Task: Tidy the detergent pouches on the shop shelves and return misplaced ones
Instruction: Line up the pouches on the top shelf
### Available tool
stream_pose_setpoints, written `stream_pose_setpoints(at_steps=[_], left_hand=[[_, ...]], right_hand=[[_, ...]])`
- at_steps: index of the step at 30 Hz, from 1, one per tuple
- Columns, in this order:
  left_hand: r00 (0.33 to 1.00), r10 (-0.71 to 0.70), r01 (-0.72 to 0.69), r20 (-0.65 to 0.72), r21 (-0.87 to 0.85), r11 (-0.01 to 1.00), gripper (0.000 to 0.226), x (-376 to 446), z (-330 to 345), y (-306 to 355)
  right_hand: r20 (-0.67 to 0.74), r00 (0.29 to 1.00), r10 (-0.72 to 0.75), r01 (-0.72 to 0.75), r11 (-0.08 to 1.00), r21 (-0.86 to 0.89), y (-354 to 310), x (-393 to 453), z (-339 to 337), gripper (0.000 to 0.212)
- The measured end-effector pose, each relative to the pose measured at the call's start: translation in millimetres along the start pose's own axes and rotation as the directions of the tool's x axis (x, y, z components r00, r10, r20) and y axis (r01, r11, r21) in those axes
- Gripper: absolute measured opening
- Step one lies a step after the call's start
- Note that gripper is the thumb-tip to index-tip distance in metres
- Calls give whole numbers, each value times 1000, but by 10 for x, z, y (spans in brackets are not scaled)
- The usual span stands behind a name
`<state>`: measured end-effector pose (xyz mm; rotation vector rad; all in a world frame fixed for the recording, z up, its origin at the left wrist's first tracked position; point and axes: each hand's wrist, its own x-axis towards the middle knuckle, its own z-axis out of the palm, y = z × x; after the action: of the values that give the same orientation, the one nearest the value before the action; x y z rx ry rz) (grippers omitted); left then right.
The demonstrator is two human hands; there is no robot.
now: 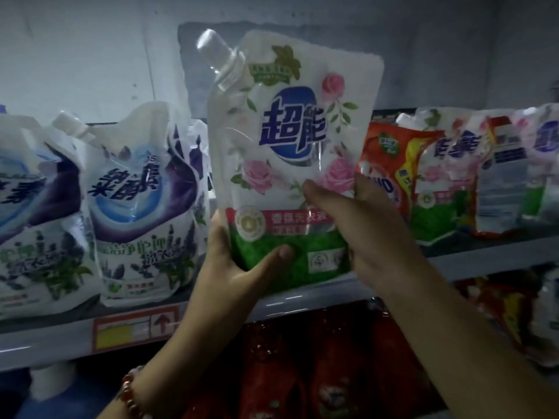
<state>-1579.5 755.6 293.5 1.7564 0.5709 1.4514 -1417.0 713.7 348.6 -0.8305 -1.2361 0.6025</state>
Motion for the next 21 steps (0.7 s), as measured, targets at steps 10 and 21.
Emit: stream_pose_setpoints(at_steps=[10, 21], left_hand=[[805, -231, 507, 546, -432, 746, 45, -898, 1014, -419], [242, -269, 800, 932, -36, 599, 34, -2189, 1113, -932]], right_hand=[[-288, 826, 485, -494, 868, 46, 131, -1603, -951, 78], [-670, 364, 646, -379, 761, 527, 849, -3718, -658, 57]])
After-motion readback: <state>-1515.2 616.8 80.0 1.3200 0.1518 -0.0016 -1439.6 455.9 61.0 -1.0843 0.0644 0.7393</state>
